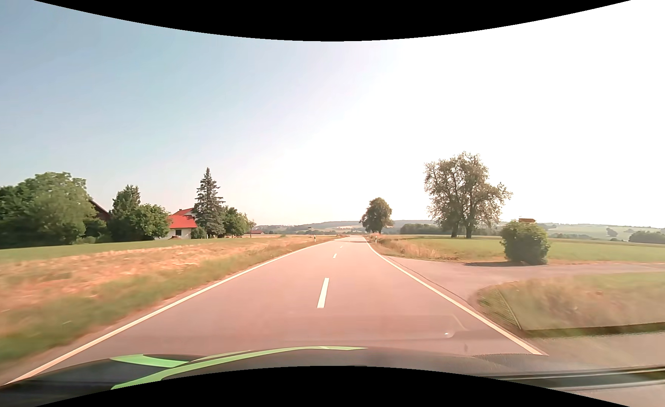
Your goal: Follow the waypoints while adhering to traffic rules and regulations
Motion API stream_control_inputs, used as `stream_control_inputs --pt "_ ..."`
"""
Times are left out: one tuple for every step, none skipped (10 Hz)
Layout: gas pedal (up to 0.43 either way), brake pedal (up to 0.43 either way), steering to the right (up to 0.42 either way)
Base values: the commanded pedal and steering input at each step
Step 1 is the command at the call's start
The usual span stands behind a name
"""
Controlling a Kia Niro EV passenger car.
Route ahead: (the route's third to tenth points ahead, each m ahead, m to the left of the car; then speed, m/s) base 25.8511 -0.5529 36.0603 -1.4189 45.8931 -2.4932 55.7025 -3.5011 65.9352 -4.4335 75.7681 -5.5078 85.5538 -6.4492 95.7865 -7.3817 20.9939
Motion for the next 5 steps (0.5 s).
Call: stream_control_inputs --pt "0.177 0.0 0.024" --pt "0.177 0.0 0.021" --pt "0.177 0.0 0.02" --pt "0.177 0.0 0.018" --pt "0.177 0.0 0.016"
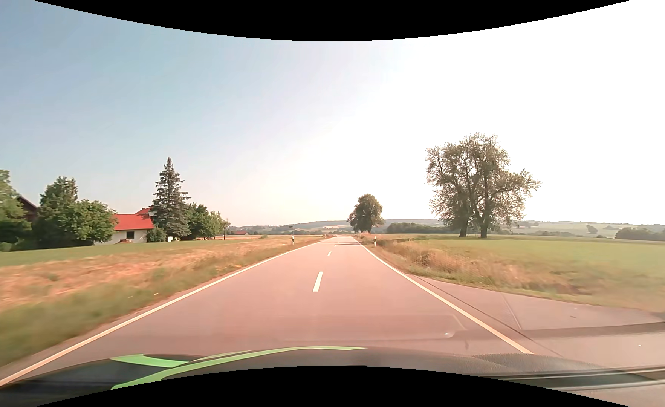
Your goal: Follow the waypoints while adhering to traffic rules and regulations
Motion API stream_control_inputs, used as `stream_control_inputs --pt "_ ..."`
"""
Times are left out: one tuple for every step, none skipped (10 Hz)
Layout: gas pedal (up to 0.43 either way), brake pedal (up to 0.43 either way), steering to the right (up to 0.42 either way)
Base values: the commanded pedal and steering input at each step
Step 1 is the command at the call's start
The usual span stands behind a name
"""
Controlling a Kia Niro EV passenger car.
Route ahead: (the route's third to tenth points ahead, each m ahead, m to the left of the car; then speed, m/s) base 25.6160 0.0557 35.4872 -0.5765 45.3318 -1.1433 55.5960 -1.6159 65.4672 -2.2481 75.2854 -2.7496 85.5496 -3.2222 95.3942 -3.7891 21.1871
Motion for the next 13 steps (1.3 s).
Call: stream_control_inputs --pt "0.177 0.0 0.015" --pt "0.177 0.0 0.014" --pt "0.177 0.0 0.012" --pt "0.177 0.0 0.011" --pt "0.177 0.0 0.01" --pt "0.177 0.0 0.009" --pt "0.177 0.0 0.008" --pt "0.177 0.0 0.007" --pt "0.177 0.0 0.007" --pt "0.177 0.0 0.007" --pt "0.177 0.0 0.007" --pt "0.177 0.0 0.007" --pt "0.177 0.0 0.007"
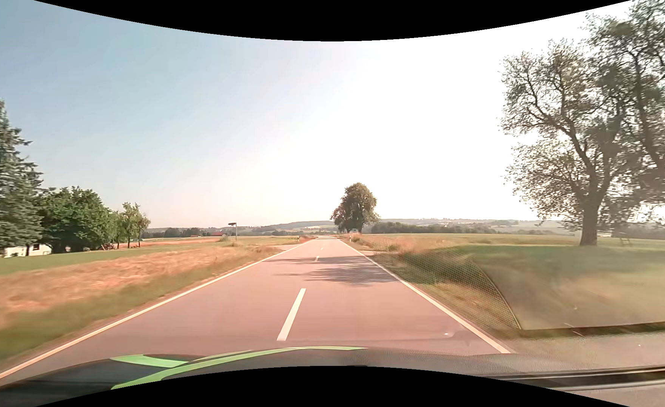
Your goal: Follow the waypoints while adhering to traffic rules and regulations
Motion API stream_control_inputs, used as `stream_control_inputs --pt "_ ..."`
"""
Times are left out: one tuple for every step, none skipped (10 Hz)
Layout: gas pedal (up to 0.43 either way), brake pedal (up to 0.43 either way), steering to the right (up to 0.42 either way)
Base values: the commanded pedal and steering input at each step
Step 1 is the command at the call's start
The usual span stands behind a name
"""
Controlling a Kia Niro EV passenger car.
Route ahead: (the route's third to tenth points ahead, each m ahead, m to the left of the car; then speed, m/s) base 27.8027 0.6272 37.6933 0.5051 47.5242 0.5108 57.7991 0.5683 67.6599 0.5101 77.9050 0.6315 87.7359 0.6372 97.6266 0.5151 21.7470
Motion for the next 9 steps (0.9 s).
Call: stream_control_inputs --pt "0.177 0.0 0.006" --pt "0.177 0.0 0.006" --pt "0.177 0.0 0.005" --pt "0.177 0.0 0.005" --pt "0.177 0.0 0.004" --pt "0.177 0.0 0.001" --pt "0.177 0.0 0.0" --pt "0.177 0.0 0.0" --pt "0.177 0.0 0.0"
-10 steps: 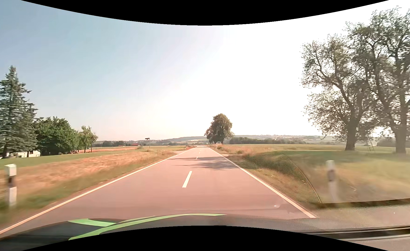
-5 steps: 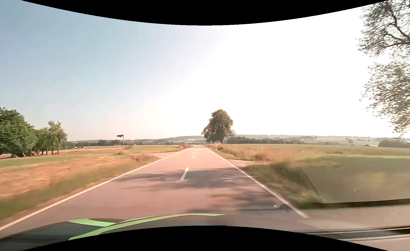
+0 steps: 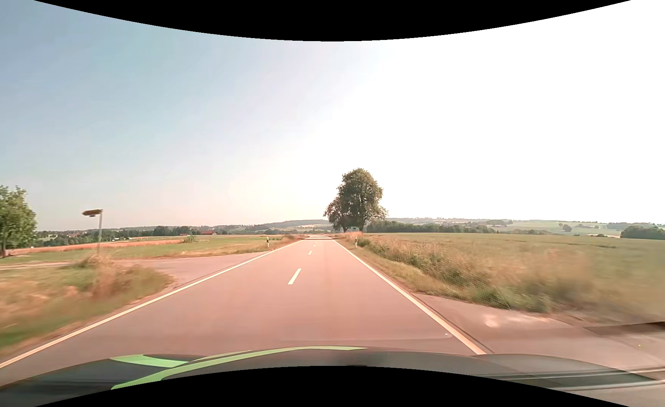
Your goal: Follow the waypoints while adhering to traffic rules and regulations
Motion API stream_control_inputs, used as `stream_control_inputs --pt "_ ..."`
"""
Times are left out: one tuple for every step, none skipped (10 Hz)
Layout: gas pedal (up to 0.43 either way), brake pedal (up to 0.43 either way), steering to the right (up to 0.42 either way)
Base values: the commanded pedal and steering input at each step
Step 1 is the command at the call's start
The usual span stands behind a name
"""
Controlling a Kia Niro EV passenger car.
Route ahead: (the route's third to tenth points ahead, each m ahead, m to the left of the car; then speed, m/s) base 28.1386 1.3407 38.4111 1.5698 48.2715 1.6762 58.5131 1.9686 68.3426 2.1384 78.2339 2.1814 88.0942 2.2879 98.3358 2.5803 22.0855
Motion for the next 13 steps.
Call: stream_control_inputs --pt "0.177 0.0 -0.002" --pt "0.177 0.0 -0.008" --pt "0.177 0.0 -0.008" --pt "0.177 0.0 -0.008" --pt "0.177 0.0 -0.008" --pt "0.177 0.0 -0.008" --pt "0.177 0.0 -0.008" --pt "0.177 0.0 -0.008" --pt "0.177 0.0 -0.008" --pt "0.177 0.0 -0.008" --pt "0.177 0.0 -0.007" --pt "0.177 0.0 -0.006" --pt "0.177 0.0 -0.006"
